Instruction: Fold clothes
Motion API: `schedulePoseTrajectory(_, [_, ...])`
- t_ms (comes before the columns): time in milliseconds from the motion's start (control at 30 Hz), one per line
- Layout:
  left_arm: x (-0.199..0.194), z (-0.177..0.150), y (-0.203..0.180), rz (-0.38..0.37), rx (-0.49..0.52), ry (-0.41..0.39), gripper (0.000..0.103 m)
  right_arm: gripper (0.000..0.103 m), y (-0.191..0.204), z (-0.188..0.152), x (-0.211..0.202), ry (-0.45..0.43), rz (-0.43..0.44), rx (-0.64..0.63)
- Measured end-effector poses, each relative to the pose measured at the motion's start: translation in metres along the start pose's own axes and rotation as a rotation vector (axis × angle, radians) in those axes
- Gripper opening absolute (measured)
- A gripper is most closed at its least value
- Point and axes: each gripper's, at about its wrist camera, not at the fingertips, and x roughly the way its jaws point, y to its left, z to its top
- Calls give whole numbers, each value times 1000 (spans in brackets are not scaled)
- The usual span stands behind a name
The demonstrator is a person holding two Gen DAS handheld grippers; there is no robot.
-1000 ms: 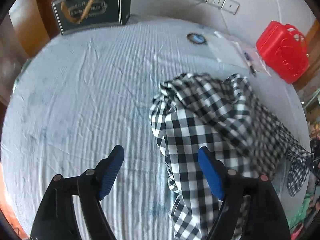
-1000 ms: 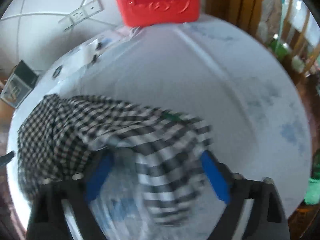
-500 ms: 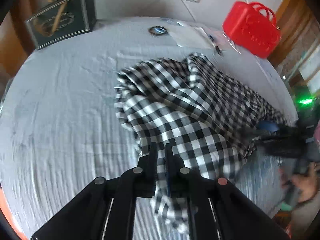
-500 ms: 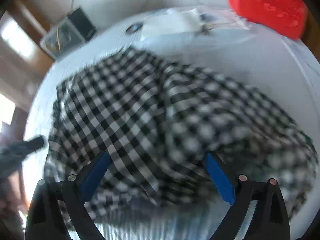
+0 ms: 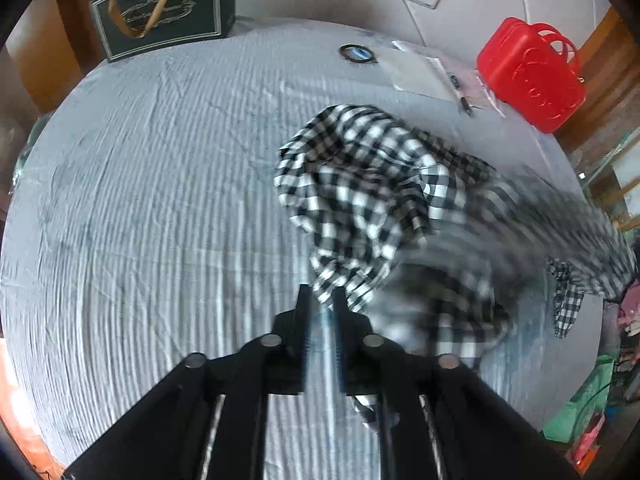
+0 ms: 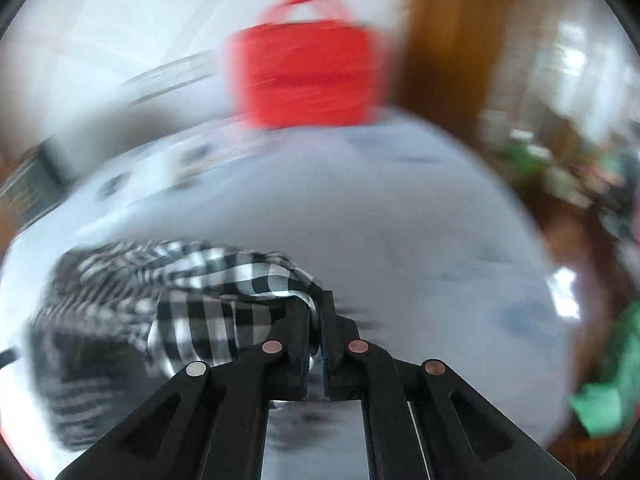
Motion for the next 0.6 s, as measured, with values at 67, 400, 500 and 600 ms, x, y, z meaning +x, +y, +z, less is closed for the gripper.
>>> schedulePoseTrajectory(67, [0, 6, -10, -17, 11, -9, 69, 4, -63, -2, -4, 13, -117, 92])
schedulePoseTrajectory(400, [54, 45, -8, 48, -38, 9, 83, 30, -159, -79, 34, 237, -180, 244])
schedulePoseTrajectory(500, [70, 35, -7, 47, -46, 28, 83, 63, -160, -80, 23, 213, -109, 258])
schedulePoseTrajectory(600, [89, 28, -9, 38, -62, 53, 83, 93, -151, -74, 14, 173, -45, 245])
